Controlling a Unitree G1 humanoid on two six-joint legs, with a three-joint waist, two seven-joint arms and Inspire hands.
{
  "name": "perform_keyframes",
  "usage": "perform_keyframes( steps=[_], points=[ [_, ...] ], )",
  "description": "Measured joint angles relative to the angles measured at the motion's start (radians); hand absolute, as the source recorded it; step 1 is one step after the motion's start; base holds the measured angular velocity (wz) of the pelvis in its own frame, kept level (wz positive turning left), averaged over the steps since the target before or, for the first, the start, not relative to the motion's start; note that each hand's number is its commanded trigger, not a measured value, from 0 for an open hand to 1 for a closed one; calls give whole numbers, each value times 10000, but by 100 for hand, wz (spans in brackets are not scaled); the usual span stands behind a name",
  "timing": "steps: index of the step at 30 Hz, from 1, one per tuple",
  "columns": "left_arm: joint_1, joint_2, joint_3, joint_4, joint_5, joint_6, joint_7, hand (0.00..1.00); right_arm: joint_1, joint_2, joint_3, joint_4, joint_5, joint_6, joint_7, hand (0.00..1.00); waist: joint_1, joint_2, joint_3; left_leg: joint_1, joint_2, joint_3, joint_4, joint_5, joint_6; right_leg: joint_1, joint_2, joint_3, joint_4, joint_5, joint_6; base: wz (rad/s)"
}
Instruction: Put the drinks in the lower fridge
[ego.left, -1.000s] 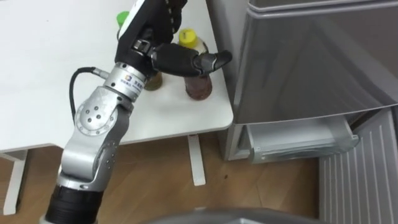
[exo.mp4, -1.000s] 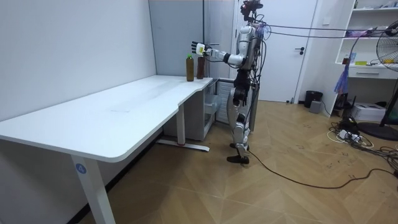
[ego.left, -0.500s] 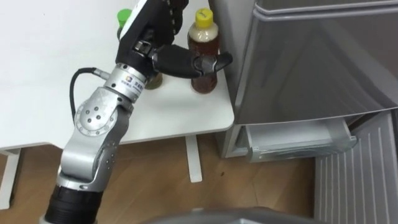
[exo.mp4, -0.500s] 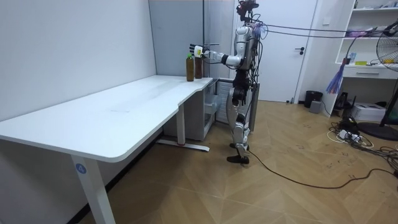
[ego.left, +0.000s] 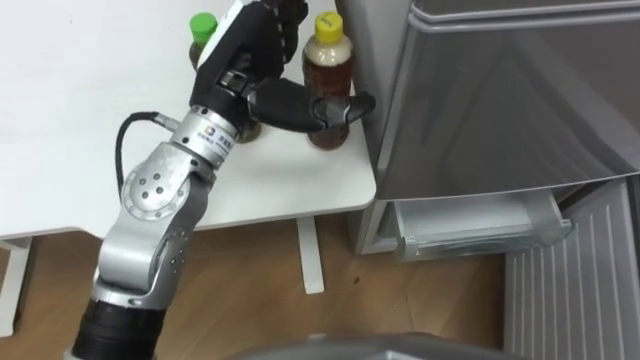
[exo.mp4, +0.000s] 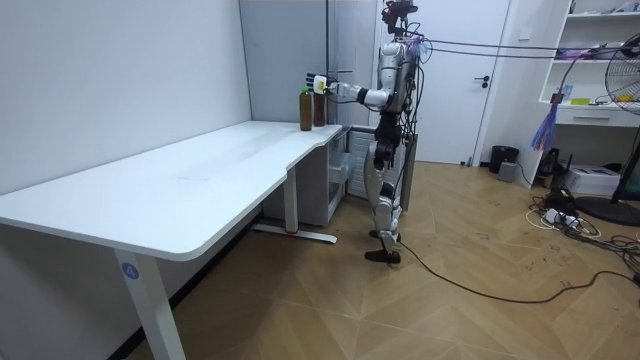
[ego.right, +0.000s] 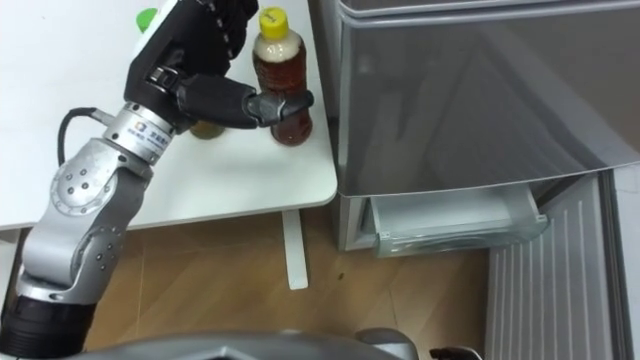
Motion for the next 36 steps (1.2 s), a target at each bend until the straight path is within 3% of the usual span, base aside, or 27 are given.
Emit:
perform_keyframes(
  steps=[17, 36],
  points=[
    [177, -18, -75, 897, -9, 125, 34, 0, -34, 20, 2, 113, -334, 164, -153, 0, -299, -28, 39, -9, 4, 5, -10, -1, 0, 38, 7, 16, 7, 0, 0, 0],
    [261, -67, -600, 1262, -114, 126, -223, 0, -5, 75, 6, 111, -358, 210, -174, 0, -312, -2, 55, 96, 11, 64, -119, 0, -1, 39, 20, 64, -3, 0, 0, 0]
  ],
)
